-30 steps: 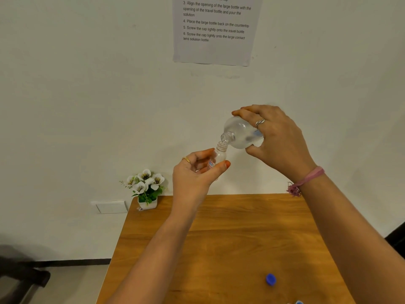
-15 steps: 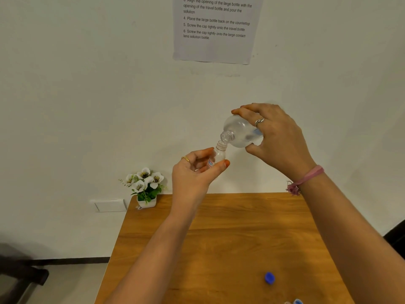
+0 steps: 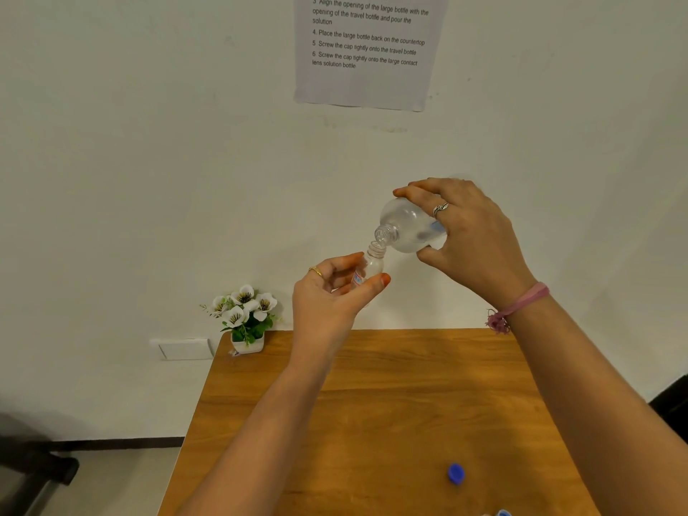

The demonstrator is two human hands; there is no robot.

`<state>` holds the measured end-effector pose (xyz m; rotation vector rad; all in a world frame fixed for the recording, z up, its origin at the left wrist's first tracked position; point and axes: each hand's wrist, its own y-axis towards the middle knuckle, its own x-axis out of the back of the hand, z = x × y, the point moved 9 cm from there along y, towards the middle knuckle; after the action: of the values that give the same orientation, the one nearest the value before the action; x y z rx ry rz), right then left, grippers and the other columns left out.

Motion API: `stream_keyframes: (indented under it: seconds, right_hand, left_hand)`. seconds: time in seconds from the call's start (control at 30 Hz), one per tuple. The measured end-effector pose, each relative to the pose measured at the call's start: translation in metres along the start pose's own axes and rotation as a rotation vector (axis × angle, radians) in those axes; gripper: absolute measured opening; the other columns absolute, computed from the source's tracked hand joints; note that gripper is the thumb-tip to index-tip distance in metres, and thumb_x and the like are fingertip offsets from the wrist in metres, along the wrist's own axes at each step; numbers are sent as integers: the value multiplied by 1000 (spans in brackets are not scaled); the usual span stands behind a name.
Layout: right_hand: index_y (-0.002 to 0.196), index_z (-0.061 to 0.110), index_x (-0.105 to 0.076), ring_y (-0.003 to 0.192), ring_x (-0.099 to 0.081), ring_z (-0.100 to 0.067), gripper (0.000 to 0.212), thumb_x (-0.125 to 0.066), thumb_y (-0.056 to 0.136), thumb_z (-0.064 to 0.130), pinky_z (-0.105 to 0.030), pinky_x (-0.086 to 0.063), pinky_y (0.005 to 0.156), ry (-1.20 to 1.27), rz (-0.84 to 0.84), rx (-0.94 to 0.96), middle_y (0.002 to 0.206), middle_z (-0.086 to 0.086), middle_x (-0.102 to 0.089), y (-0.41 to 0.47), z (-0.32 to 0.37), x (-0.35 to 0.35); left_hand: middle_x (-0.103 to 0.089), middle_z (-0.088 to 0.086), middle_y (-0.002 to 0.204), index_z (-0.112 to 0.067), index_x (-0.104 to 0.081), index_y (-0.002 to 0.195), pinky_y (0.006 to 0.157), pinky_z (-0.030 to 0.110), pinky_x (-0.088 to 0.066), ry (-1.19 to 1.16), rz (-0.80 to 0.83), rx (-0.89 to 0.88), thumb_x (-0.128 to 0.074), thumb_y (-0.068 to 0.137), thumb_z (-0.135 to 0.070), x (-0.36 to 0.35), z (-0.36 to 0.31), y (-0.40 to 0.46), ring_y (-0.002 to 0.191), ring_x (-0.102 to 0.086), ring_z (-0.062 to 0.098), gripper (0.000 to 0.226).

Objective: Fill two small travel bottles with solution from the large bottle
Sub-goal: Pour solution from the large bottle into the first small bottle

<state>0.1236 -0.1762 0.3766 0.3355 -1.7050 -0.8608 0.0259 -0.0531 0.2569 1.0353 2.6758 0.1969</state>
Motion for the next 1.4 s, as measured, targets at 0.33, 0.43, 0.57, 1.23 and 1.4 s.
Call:
stream_keyframes:
  seconds: [0.33,0.43,0.57,1.23,1.4]
  right_hand:
    - [128,19,-56,111,-53,-27,63,-76,68,11,-36,-46,86,10,9,-4,123,-5,-59,0,2,1]
    - [127,19,-57,111,-53,-28,64,-76,68,10,-36,-46,86,17,9,-6,123,-6,-59,0,1,1]
    - [128,19,-56,112,-53,-27,64,-76,68,11,-36,-46,87,13,13,-6,123,-6,-59,1,1,0]
    - [127,19,-56,110,-54,-29,65,-77,67,10,-38,-46,88,7,14,13,122,-7,-60,0,2,0]
    - [127,19,-56,110,-54,-28,64,-76,67,10,-37,-46,87,8,10,17,122,-6,-60,0,2,0]
  left_hand:
    - [-75,-12,92,-26,-72,99,71,16,-56,8,-6,4,-89,64,-24,1,1,0,86,-70,3,39]
    - [-75,-13,91,-26,-72,98,70,15,-55,12,-9,2,-89,64,-25,1,1,0,86,-70,2,38]
    - [-75,-13,91,-26,-72,99,70,16,-56,6,-5,0,-88,64,-24,0,2,0,85,-70,3,38]
    - [-75,-11,91,-23,-72,101,69,15,-55,5,0,-2,-88,65,-23,-1,2,-1,85,-70,2,40]
    - [-76,-12,91,-25,-72,98,69,14,-54,-14,0,7,-88,65,-20,-2,2,-1,86,-71,3,37]
